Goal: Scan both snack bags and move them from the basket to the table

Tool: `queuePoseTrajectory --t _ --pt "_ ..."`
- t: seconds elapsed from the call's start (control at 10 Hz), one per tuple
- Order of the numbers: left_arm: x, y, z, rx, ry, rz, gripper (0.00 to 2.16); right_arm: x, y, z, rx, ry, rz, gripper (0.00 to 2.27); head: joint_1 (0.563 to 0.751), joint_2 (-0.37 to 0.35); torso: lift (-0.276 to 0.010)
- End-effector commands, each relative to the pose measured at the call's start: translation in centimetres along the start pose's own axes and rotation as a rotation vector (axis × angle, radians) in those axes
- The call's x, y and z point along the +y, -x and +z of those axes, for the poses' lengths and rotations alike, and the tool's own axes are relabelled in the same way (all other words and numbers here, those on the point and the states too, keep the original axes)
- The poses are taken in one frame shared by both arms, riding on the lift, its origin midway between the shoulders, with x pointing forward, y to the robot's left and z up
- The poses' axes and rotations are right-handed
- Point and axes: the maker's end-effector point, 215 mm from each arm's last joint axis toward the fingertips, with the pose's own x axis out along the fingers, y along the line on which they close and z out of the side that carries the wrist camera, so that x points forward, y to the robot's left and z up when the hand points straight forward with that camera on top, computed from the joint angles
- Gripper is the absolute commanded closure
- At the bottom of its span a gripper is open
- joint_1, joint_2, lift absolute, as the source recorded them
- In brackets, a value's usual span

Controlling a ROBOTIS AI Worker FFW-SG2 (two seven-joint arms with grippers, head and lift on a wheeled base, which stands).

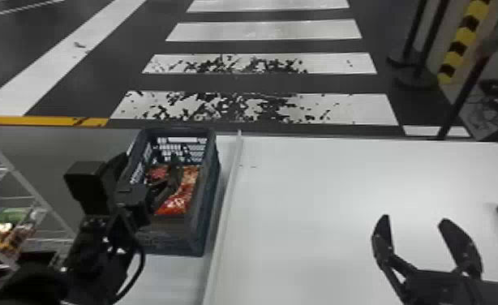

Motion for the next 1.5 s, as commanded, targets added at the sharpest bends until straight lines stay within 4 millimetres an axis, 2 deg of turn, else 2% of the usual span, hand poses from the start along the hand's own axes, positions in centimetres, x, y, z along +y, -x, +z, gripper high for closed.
queuePoseTrajectory --t 0.0,0.2,0.5,0.9,1.2,1.4 --pt "0.3 -1.9 -1.4 0.043 0.011 0.008 0.14 0.0 -0.1 0.1 -0.002 0.0 0.0 0.16 0.695 0.107 -0.098" --pt "0.8 -3.9 -2.0 0.062 0.038 0.022 0.2 0.0 -0.2 0.1 -0.002 0.003 0.002 0.16 0.695 0.11 -0.098" --pt "1.2 -6.1 -4.3 0.137 0.041 0.04 0.21 -0.1 -0.1 -0.3 0.005 0.007 0.002 0.16 0.695 0.116 -0.098" --pt "1.7 -7.0 -8.2 0.264 0.032 0.049 0.2 -0.2 0.0 -0.4 0.008 0.015 0.007 0.16 0.695 0.119 -0.098" --pt "1.8 -7.9 -8.9 0.322 0.048 0.047 0.21 -0.2 0.5 -0.9 0.018 0.025 0.009 0.16 0.695 0.125 -0.098" --pt "1.8 -8.2 -10.1 0.398 0.058 0.052 0.21 -0.2 0.8 -1.2 0.025 0.028 0.01 0.16 0.695 0.127 -0.098"
